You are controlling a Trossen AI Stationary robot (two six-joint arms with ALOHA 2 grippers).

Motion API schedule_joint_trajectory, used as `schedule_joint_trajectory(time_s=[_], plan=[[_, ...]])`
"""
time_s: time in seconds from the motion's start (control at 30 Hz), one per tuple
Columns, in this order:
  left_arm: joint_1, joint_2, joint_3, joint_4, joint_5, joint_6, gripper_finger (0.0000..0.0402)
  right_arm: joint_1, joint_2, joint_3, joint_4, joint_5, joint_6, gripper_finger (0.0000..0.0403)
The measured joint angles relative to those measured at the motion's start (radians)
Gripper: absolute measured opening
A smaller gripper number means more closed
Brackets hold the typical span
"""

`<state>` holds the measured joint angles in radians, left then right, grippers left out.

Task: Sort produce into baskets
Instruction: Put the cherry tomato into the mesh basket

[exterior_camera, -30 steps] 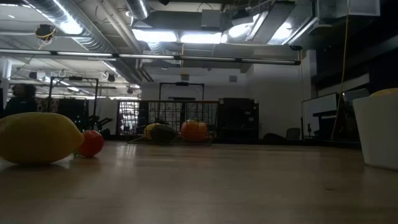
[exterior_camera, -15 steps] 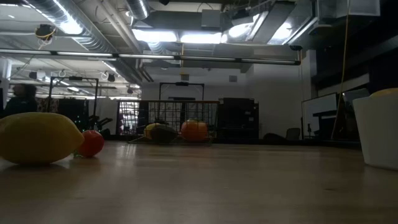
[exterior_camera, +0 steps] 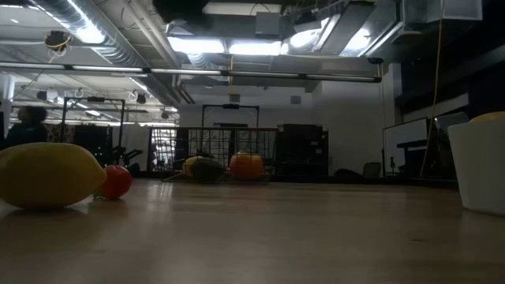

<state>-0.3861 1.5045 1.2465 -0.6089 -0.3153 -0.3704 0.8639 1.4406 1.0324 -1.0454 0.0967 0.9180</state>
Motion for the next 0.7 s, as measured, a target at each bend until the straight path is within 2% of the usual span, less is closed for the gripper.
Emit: schedule_joint_trajectory(time_s=[0.2, 0.3, 0.7], plan=[[0.001, -0.003, 0.000, -0.249, 0.000, -0.144, 0.0200, 0.000, 0.000, 0.000, 0.001, -0.004, 0.002, 0.0218], [0.000, -0.003, 0.000, -0.309, 0.000, -0.176, 0.0200, 0.000, 0.000, 0.000, 0.001, -0.007, 0.002, 0.0218], [0.001, -0.004, -0.123, -0.286, 0.013, -0.202, 0.0200, 0.000, 0.000, 0.000, 0.001, -0.010, 0.002, 0.0218]])
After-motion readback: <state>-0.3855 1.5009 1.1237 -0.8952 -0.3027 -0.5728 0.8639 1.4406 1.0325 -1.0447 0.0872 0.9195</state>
